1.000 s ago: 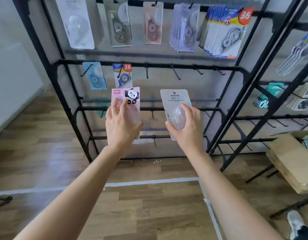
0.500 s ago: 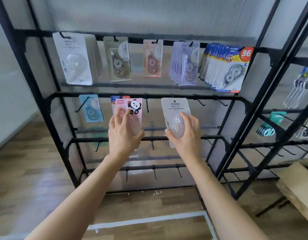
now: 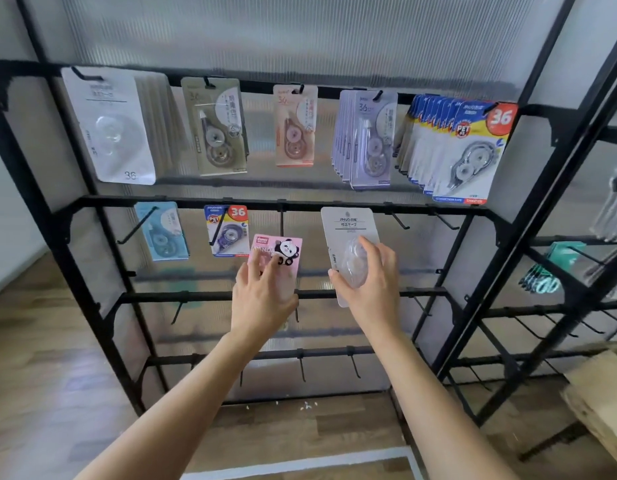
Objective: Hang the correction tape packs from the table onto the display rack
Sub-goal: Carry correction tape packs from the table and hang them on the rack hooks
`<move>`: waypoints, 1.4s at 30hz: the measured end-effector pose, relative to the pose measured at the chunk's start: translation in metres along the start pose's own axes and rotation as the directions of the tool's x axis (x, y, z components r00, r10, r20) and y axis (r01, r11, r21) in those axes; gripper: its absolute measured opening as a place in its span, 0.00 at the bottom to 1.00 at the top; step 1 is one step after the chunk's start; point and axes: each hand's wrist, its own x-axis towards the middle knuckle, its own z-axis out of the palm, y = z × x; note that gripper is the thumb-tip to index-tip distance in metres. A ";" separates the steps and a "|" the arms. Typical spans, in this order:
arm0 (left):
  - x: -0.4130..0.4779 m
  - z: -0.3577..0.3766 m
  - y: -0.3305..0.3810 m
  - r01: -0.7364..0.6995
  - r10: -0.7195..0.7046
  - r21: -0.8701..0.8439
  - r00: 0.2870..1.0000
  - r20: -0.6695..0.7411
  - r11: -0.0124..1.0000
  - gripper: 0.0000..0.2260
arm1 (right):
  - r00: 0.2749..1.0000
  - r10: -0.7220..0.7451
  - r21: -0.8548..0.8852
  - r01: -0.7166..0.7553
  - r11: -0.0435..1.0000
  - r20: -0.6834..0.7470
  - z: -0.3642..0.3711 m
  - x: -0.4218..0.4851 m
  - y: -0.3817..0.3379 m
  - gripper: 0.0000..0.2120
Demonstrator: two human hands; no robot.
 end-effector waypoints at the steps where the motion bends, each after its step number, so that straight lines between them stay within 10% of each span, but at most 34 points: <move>1: 0.003 0.004 0.001 0.007 -0.007 0.003 1.000 -0.002 1.000 0.34 | 1.000 -0.006 0.000 0.006 1.000 0.006 0.000 0.004 0.003 0.31; 42: 0.156 0.099 -0.032 0.081 -0.082 0.025 0.995 0.053 0.996 0.35 | 0.979 -0.199 -0.048 0.200 0.979 0.041 0.060 0.074 0.067 0.31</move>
